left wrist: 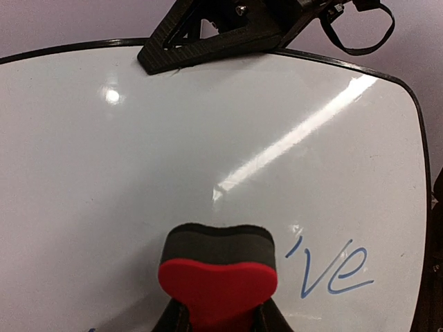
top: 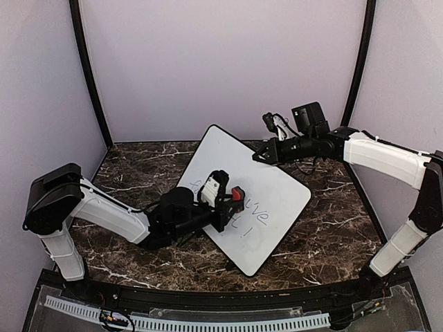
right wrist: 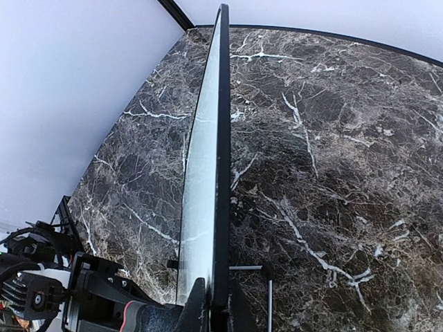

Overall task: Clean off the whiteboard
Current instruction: Erase the whiteboard from the whiteboard stand.

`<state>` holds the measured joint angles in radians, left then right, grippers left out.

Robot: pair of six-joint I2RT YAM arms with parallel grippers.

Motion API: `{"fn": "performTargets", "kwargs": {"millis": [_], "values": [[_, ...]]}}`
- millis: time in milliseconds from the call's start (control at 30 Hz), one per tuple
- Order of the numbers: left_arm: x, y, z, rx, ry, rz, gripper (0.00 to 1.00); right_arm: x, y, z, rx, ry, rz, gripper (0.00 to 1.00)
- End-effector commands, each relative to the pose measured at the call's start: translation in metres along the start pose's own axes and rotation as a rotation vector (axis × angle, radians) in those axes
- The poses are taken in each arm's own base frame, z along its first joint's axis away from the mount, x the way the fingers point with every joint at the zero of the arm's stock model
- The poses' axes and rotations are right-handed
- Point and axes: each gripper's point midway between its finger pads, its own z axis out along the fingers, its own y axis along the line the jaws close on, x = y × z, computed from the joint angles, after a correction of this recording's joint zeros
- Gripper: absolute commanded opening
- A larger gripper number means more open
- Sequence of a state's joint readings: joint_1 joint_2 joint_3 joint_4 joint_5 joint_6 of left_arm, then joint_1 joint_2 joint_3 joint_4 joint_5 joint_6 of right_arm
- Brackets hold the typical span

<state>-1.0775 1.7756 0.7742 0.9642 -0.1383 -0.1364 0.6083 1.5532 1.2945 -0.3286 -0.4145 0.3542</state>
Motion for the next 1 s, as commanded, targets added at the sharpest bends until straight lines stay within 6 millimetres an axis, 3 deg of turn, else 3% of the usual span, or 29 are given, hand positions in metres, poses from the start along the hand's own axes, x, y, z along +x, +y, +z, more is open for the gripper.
{"fn": "performTargets", "kwargs": {"millis": [0, 133, 233, 367, 700, 867, 967], "values": [[0.037, -0.001, 0.012, 0.000, 0.150, 0.034, 0.00, 0.038, 0.019, 0.030, -0.079, 0.094, -0.178, 0.00], [0.013, -0.005, 0.023, 0.002, 0.104, 0.049, 0.00, 0.038, 0.019, 0.030, -0.079, 0.094, -0.178, 0.00], [0.011, -0.004, 0.024, -0.006, 0.099, 0.058, 0.00, 0.037, 0.019, 0.030, -0.079, 0.092, -0.179, 0.00], [0.020, -0.002, 0.018, -0.006, 0.120, 0.042, 0.00, 0.038, 0.019, 0.030, -0.080, 0.095, -0.178, 0.00], [0.068, 0.000, -0.010, -0.017, 0.242, 0.057, 0.00, 0.038, 0.019, 0.031, -0.083, 0.095, -0.177, 0.00], [0.059, -0.004, -0.003, -0.008, 0.220, 0.059, 0.00, 0.038, 0.019, 0.031, -0.082, 0.096, -0.176, 0.00], [0.037, -0.008, 0.010, -0.007, 0.172, 0.062, 0.00, 0.038, 0.018, 0.031, -0.082, 0.097, -0.175, 0.00]]}}
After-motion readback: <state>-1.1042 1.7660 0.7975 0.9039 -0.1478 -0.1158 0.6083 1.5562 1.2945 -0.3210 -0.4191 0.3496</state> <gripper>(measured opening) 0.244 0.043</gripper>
